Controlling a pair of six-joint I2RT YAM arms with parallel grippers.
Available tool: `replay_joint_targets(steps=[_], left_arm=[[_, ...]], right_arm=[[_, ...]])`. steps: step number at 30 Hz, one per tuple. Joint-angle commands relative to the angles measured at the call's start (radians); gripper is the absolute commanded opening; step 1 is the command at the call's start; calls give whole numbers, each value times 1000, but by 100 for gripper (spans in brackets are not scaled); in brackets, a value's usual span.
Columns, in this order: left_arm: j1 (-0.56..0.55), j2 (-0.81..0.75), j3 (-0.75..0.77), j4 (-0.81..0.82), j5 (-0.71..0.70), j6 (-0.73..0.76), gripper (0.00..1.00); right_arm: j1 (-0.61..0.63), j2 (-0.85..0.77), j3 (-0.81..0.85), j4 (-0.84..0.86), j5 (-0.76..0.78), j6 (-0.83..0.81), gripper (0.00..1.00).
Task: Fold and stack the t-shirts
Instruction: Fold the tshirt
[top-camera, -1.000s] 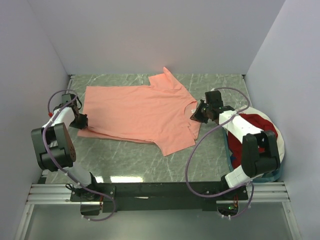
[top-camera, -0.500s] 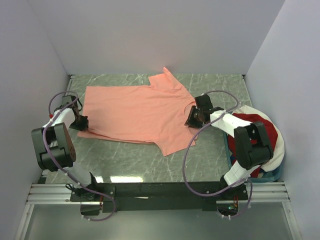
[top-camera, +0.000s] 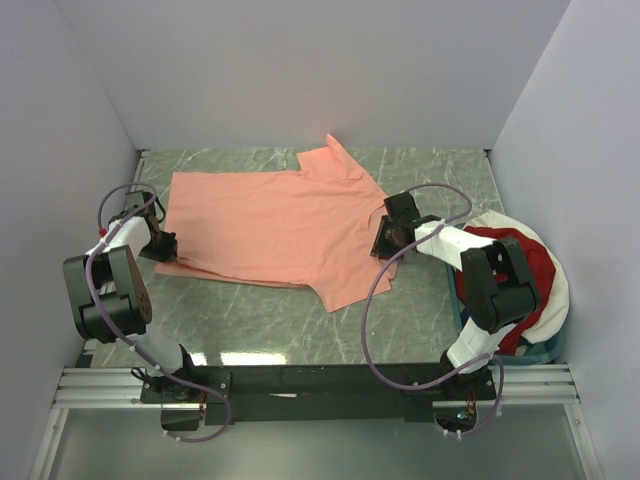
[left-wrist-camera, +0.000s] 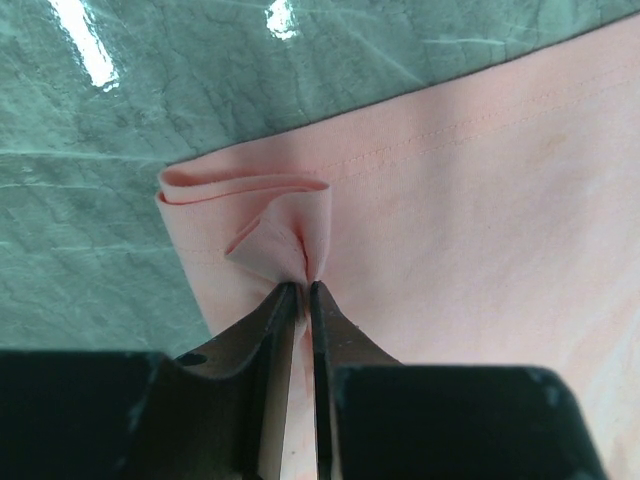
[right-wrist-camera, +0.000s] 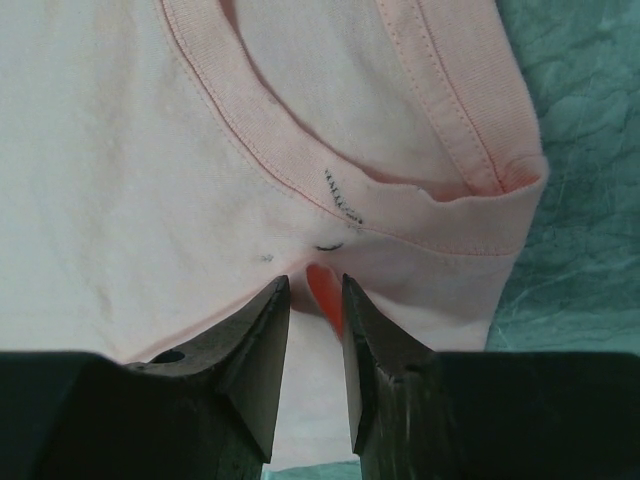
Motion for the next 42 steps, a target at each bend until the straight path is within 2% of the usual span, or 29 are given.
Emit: replay_joint_targets(steps=[1, 6, 9, 10, 11, 22, 42], left_arm=[[-6, -18, 1, 6, -2, 17, 18], [-6, -25, 0, 5, -3, 17, 18], [-6, -37, -3, 2, -6, 18, 18], [-8, -40, -8, 2, -8, 18, 18], [-9, -46, -9, 2, -8, 18, 18], [-11, -81, 4, -35, -29, 32, 18], [-11, -29, 164, -113, -26, 26, 15]], right_arm=[[13, -5, 1, 19, 15, -16, 35], [28, -5, -2, 26, -2, -12, 30], [30, -22, -10, 32, -10, -10, 16], [30, -34, -10, 31, -10, -11, 4], [30, -41, -10, 25, -8, -10, 0], [-5, -194, -4, -3, 9, 4, 0], [-127, -186, 55, -6, -80, 4, 0]])
